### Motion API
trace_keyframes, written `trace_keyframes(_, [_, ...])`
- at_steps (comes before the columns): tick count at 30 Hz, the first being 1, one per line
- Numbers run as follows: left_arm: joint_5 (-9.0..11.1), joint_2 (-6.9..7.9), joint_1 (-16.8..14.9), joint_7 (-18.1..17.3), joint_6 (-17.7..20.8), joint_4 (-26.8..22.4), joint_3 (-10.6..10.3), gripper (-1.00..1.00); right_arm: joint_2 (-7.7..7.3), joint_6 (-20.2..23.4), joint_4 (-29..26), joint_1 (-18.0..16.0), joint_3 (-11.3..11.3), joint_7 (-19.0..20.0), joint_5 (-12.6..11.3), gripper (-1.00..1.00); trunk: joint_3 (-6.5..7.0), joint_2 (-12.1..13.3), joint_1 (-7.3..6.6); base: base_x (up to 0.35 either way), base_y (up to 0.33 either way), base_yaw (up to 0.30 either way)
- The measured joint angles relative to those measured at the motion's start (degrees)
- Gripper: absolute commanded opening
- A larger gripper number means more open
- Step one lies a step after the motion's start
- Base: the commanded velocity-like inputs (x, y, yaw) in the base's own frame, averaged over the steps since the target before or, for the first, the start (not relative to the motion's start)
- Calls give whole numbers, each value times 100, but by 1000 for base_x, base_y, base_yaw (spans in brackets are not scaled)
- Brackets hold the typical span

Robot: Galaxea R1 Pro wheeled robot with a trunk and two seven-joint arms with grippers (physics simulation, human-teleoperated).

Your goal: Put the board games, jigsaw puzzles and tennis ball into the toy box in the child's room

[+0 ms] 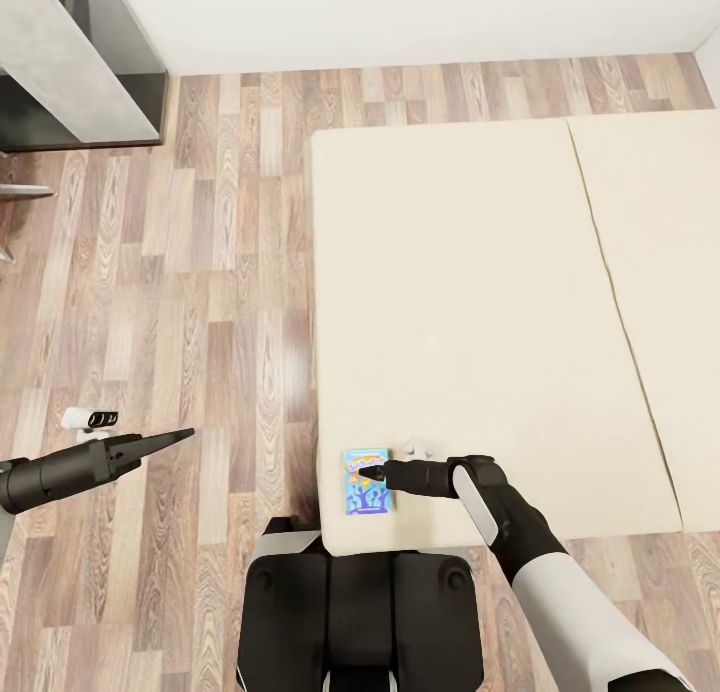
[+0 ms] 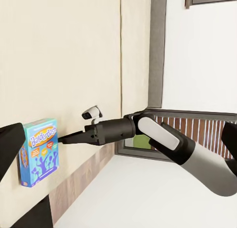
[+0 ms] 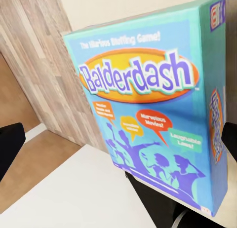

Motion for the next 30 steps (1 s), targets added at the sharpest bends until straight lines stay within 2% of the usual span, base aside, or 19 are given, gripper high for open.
trace_keyframes(30, [-9,0,0,0,0,0,0,100,-1,-9,0,0,0,0,0,100,0,0,0,-9,37,0])
